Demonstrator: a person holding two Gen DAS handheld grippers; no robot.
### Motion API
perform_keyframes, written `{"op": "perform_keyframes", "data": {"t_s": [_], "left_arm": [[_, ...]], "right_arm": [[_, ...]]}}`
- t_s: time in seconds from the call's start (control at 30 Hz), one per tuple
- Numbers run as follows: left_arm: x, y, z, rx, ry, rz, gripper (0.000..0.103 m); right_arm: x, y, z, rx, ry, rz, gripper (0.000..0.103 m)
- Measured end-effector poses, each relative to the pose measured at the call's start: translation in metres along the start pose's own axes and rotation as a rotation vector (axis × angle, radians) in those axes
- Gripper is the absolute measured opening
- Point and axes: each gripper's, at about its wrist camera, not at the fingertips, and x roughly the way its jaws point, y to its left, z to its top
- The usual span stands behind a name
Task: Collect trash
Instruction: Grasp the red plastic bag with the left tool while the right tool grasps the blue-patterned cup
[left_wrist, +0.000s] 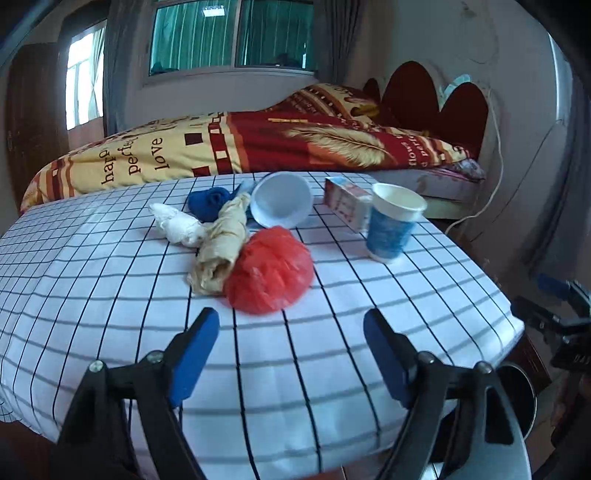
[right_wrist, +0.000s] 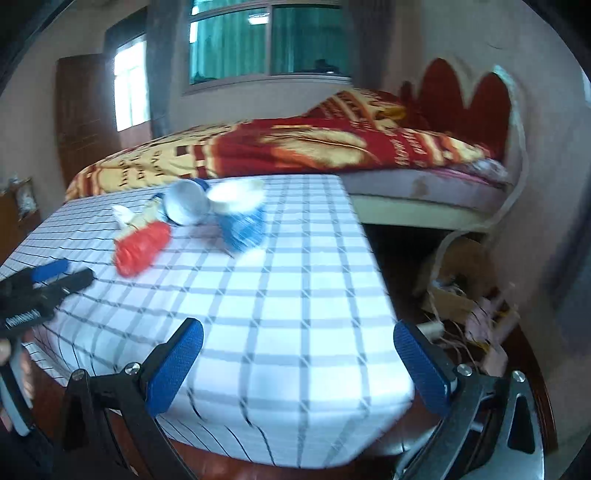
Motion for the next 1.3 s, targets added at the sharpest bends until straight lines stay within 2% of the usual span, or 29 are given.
{"op": "perform_keyframes", "data": {"t_s": [0.2, 0.53, 0.67, 0.73, 0.77, 0.8, 0.83, 0.87, 0.9, 0.93, 1.0, 1.1, 1.3], "left_arm": [[0.031, 0.0, 0.011, 0.005, 0.03, -0.006, 0.081], [0.073, 0.0, 0.026, -0.025, 0.099, -0.011, 0.081], [0.086, -0.003, 0.032, -0.009, 0.128, -0.002, 0.081], [0.089, -0.003, 0.033, 0.004, 0.134, 0.002, 0.076], [0.092, -0.002, 0.034, 0.004, 0.143, 0.002, 0.075], [0.094, -0.001, 0.034, -0.001, 0.151, -0.003, 0.069], [0.096, -0.001, 0.034, -0.009, 0.155, -0.003, 0.061], [0.098, 0.0, 0.035, -0.016, 0.16, -0.002, 0.058], [0.101, 0.001, 0.035, -0.019, 0.167, -0.005, 0.049], [0.102, 0.001, 0.035, -0.023, 0.169, -0.012, 0.034], [0.097, 0.001, 0.034, -0.025, 0.148, -0.027, 0.025], [0.085, 0.0, 0.031, -0.019, 0.112, -0.048, 0.021], [0.064, -0.008, 0.027, 0.007, 0.066, -0.074, 0.02]], "right_arm": [[0.052, 0.027, 0.033, -0.039, 0.041, 0.047, 0.103], [0.112, 0.032, 0.065, -0.04, 0.074, 0.06, 0.102], [0.134, 0.03, 0.078, -0.034, 0.087, 0.069, 0.095], [0.14, 0.027, 0.082, -0.025, 0.091, 0.082, 0.092], [0.143, 0.026, 0.083, -0.021, 0.092, 0.094, 0.086], [0.145, 0.026, 0.085, -0.02, 0.094, 0.109, 0.074], [0.147, 0.026, 0.086, -0.022, 0.098, 0.12, 0.068], [0.148, 0.027, 0.086, -0.024, 0.096, 0.126, 0.065], [0.148, 0.028, 0.087, -0.023, 0.095, 0.136, 0.062], [0.147, 0.028, 0.086, -0.024, 0.09, 0.142, 0.061], [0.141, 0.029, 0.083, -0.029, 0.076, 0.148, 0.058], [0.129, 0.028, 0.074, -0.039, 0.057, 0.142, 0.058], [0.101, 0.017, 0.058, -0.04, 0.036, 0.12, 0.058]]}}
